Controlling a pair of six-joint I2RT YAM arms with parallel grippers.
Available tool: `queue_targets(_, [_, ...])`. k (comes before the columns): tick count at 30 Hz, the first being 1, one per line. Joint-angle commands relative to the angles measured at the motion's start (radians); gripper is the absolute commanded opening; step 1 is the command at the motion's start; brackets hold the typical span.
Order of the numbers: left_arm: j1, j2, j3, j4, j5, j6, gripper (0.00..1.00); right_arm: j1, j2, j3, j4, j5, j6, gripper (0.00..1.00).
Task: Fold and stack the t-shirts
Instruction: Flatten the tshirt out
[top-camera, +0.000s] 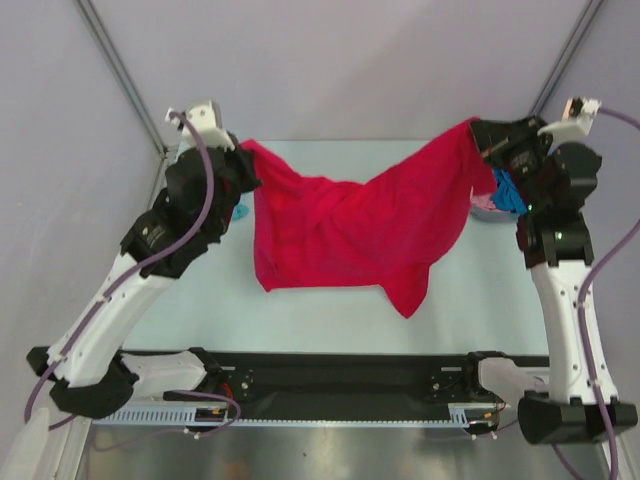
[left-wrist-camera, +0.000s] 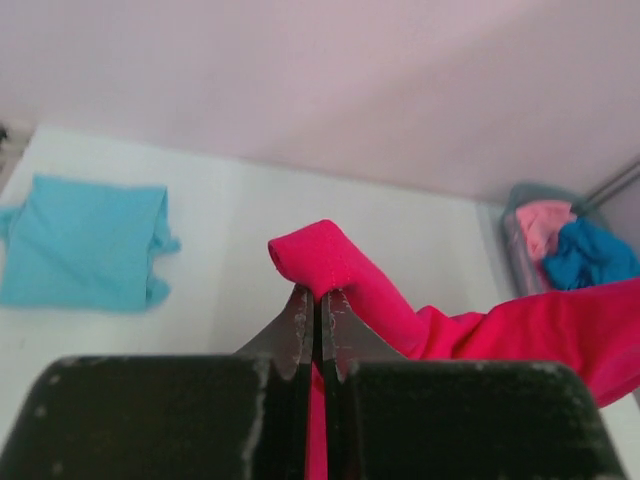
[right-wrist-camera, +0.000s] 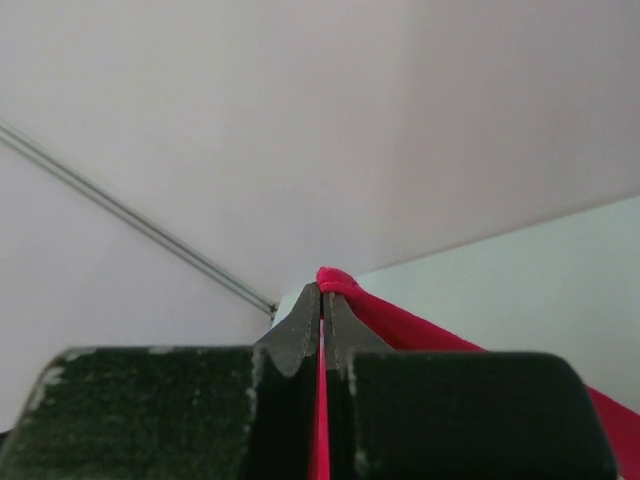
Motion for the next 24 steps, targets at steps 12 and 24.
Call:
queue_targets(12, [0.079, 0.200, 0.414, 0.271, -0.077, 0.339, 0.00, -0.070, 0.369, 0.541, 0.184, -0.097, 0.010, 0.00])
queue_targets(24, [0.246, 0.286, 0.286, 0.194, 0.210, 0.083, 0.00, -0.067, 0.451, 0.435, 0.261, -0.131, 0.052, 0.00])
